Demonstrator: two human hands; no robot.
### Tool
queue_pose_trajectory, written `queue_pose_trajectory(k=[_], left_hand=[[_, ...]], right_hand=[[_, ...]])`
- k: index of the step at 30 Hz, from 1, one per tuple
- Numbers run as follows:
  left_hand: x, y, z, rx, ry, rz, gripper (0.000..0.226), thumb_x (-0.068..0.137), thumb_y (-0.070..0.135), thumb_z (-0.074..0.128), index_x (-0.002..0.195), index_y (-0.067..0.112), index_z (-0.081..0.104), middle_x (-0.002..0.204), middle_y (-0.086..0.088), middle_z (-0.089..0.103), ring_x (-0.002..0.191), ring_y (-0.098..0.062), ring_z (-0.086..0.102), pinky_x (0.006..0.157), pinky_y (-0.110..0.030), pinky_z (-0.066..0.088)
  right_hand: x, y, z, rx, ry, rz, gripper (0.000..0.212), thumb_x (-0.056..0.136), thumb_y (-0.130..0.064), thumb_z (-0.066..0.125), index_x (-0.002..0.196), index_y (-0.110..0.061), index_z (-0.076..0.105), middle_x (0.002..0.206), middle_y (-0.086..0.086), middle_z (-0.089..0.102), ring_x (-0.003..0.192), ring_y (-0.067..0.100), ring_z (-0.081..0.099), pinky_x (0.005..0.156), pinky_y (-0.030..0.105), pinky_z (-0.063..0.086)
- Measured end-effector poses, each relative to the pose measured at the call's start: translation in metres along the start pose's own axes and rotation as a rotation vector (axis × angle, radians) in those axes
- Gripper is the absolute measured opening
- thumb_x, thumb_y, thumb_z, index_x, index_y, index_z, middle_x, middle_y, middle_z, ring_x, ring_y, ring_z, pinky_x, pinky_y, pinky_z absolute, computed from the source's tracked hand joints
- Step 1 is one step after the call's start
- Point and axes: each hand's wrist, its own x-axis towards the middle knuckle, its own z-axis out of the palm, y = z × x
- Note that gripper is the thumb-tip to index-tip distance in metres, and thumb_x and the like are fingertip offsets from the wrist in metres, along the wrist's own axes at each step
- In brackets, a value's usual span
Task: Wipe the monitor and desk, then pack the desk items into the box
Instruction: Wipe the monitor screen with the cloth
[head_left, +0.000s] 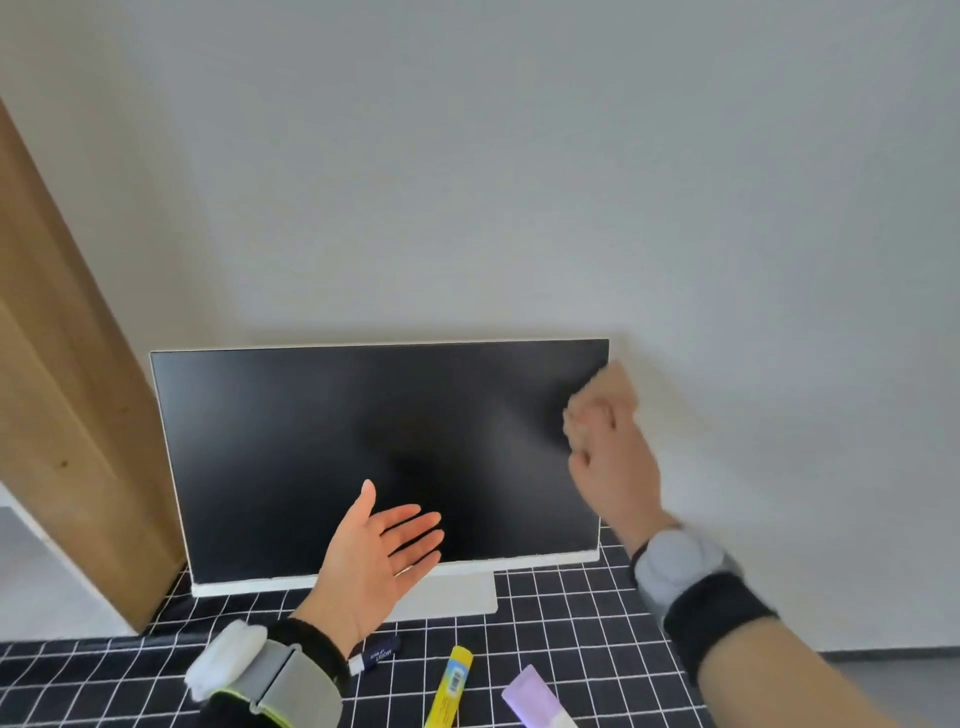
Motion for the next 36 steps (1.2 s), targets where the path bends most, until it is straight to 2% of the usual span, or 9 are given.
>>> queue_pose_trajectory(k=[3,6,8,13,16,22,26,30,36], left_hand=[[0.0,0.003,-0.017,0.003,0.041,0.0,0.06,0.095,0.055,0.038,0.123,0.004,0.055,0.118,-0.017,0.066,0.11,-0.034,0.061,0.097,-0.046,0.047],[0.0,0.005,-0.034,-0.014,0.096,-0.01,0.057,0.095,0.053,0.04,0.121,0.004,0.056,0.117,-0.016,0.066,0.109,-0.033,0.061,0.1,-0.047,0.046],[-0.003,0.008,-0.042,-0.027,0.14,0.02,0.051,0.096,0.049,0.043,0.118,0.005,0.057,0.116,-0.016,0.066,0.107,-0.032,0.062,0.096,-0.046,0.048],[-0.003,0.036,-0.08,-0.021,0.526,0.337,0.024,0.098,0.025,0.05,0.115,0.009,0.056,0.118,-0.014,0.063,0.109,-0.027,0.06,0.096,-0.04,0.048],[-0.008,0.067,-0.103,0.097,0.666,0.516,0.033,0.098,0.026,0.046,0.127,0.011,0.049,0.127,-0.01,0.055,0.116,-0.024,0.052,0.1,-0.035,0.041],[0.013,0.135,-0.151,0.187,0.554,0.465,0.087,0.07,0.083,0.045,0.142,0.036,0.038,0.149,0.008,0.04,0.139,-0.021,0.037,0.117,-0.042,0.024],[0.008,0.166,-0.138,0.212,0.282,0.415,0.064,0.098,0.057,0.017,0.148,0.019,0.031,0.152,-0.003,0.036,0.142,-0.023,0.032,0.106,-0.031,0.027],[0.023,0.177,-0.154,0.251,0.301,0.402,0.071,0.093,0.066,0.018,0.133,0.018,0.053,0.138,-0.009,0.055,0.113,-0.022,0.058,0.092,-0.034,0.045],[0.042,0.184,-0.175,0.29,0.226,0.348,0.078,0.091,0.068,0.013,0.14,0.016,0.045,0.142,-0.007,0.049,0.131,-0.027,0.044,0.116,-0.046,0.027]], right_hand=[[-0.08,0.006,0.048,0.069,-0.31,-0.025,0.028,0.085,-0.008,0.05,0.113,-0.01,0.056,0.132,0.01,0.042,0.112,0.035,0.055,0.079,0.023,0.046],[-0.131,0.007,0.071,0.131,-0.596,-0.054,0.019,0.083,-0.01,0.044,0.081,-0.029,0.046,0.091,-0.007,0.057,0.082,0.024,0.064,0.06,0.015,0.041],[-0.123,0.0,0.065,0.15,-0.418,0.036,0.023,0.081,-0.017,0.055,0.075,-0.033,0.04,0.081,-0.014,0.052,0.069,0.006,0.056,0.059,0.018,0.038],[-0.051,-0.045,0.017,0.287,0.316,0.113,0.014,0.073,-0.022,0.057,0.068,-0.013,0.047,0.073,-0.002,0.048,0.069,0.022,0.042,0.067,0.028,0.03],[-0.017,-0.067,0.006,0.448,0.564,0.3,0.012,0.073,-0.019,0.056,0.072,-0.01,0.049,0.106,0.012,0.057,0.097,0.026,0.044,0.084,0.022,0.026],[0.01,-0.132,0.06,0.354,0.479,0.264,0.011,0.063,-0.01,0.05,0.073,-0.006,0.053,0.119,0.024,0.057,0.102,0.035,0.048,0.088,0.04,0.037],[-0.009,-0.24,0.109,0.194,0.243,-0.272,0.027,0.067,-0.005,0.05,0.092,-0.017,0.054,0.126,0.017,0.055,0.092,0.037,0.049,0.085,0.046,0.038],[-0.028,-0.287,0.142,-0.021,-0.042,-0.87,0.04,0.087,-0.015,0.032,0.112,-0.015,0.062,0.122,0.004,0.061,0.098,0.029,0.059,0.089,0.041,0.048],[-0.004,-0.222,0.125,0.007,0.303,-0.549,0.043,0.089,-0.002,0.042,0.124,-0.018,0.06,0.136,0.003,0.053,0.118,0.034,0.057,0.108,0.031,0.031]])
